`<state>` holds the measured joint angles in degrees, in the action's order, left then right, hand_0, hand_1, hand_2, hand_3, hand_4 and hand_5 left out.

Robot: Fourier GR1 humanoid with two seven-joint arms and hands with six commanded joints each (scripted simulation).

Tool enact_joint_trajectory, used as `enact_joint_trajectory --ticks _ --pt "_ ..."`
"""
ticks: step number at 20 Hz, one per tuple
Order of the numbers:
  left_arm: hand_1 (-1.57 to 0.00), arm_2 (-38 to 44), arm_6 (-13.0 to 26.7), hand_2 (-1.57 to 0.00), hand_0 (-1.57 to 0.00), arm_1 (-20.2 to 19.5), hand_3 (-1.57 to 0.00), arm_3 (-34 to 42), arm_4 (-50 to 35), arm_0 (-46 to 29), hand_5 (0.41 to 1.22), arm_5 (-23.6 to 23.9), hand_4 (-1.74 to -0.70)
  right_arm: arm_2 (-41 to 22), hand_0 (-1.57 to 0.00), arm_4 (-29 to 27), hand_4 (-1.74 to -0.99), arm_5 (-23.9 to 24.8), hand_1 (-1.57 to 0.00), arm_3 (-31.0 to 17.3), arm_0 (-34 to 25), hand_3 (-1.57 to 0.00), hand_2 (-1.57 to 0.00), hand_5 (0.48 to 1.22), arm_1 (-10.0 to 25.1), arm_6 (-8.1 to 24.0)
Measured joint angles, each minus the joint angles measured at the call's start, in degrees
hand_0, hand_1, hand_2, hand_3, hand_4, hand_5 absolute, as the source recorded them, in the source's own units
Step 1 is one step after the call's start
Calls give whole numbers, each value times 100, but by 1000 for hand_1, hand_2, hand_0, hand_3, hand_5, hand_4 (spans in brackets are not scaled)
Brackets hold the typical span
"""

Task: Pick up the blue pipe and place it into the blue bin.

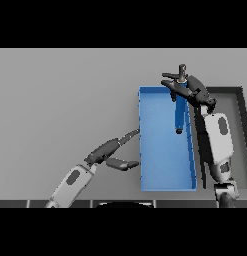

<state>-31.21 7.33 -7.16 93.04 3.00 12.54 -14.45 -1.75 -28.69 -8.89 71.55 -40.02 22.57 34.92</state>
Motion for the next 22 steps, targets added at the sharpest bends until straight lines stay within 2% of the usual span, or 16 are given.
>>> enact_joint_trajectory --ticks 2,3,4,5,6,8,9,11,13,15,17,20,21,22 --pt "1 -73 -103 1 1 4 1 34 45 -62 476 -9 -881 -403 -1571 -207 -1617 227 -1571 -65 295 -820 -1571 1221 284 0" --pt "1 -28 -71 1 1 1 1 49 17 -37 479 13 -883 -727 -1571 -499 -1642 411 -1571 -147 336 -681 -1571 1221 541 -3" --pt "1 -30 -77 1 1 2 1 119 -18 -49 481 9 -885 -1001 -1571 -701 -1662 486 -1571 -156 388 -617 -1571 1221 739 0" --pt "1 8 -31 1 1 -32 1 89 -22 -24 483 4 -886 -1393 -1571 -908 -1617 661 -1571 -235 391 -808 -1571 1199 922 0" --pt "1 -16 -38 1 1 -25 1 81 -16 -40 486 -9 -885 -1764 -1571 -1140 -1573 882 -1514 -308 397 -960 -1454 1188 1075 -1" --pt "1 48 -43 1 1 -78 1 68 -35 8 493 -18 -882 -2548 -1005 -1880 -1451 1298 -968 -523 310 -614 -930 1146 1509 2" --pt "1 -17 32 1 1 -19 1 83 -27 8 495 -31 -880 -2937 -804 -2256 -1385 1380 -775 -692 228 -491 -744 1114 1599 2" --pt "1 -52 6 1 1 14 1 94 16 -3 497 1 -881 -3608 -514 -3029 -1296 1507 -495 -820 -82 -314 -476 1152 1887 1" --pt "1 26 -24 1 1 -16 1 15 -19 30 495 -3 -881 -3929 -329 -3090 -1230 1150 -317 -763 -197 -201 -304 1056 2046 -33" --pt "1 39 -43 1 1 -60 1 48 2 50 491 2 -878 -4208 -210 -2780 -1179 977 -202 -609 -349 -128 -194 982 2176 -81" --pt "1 1 -40 1 1 -25 1 31 -20 12 488 -24 -878 -4381 -134 -2523 -1150 837 -129 -670 -423 -82 -124 914 2204 -31" --pt "1 -24 -112 1 1 -36 1 15 27 -19 480 -17 -878 -4541 -68 -2264 -1131 725 -66 -683 -394 -41 -63 829 2217 -159" --pt "1 3 -90 1 1 -42 1 4 -3 -5 478 -25 -878 -4570 -194 -2215 -1131 757 -91 -668 -417 -33 -54 809 2188 -166" --pt "1 -9 -83 1 1 -30 1 87 -26 -19 476 -18 -881 -4591 -377 -2149 -1144 768 -184 -712 -432 -26 -82 792 2175 -208"
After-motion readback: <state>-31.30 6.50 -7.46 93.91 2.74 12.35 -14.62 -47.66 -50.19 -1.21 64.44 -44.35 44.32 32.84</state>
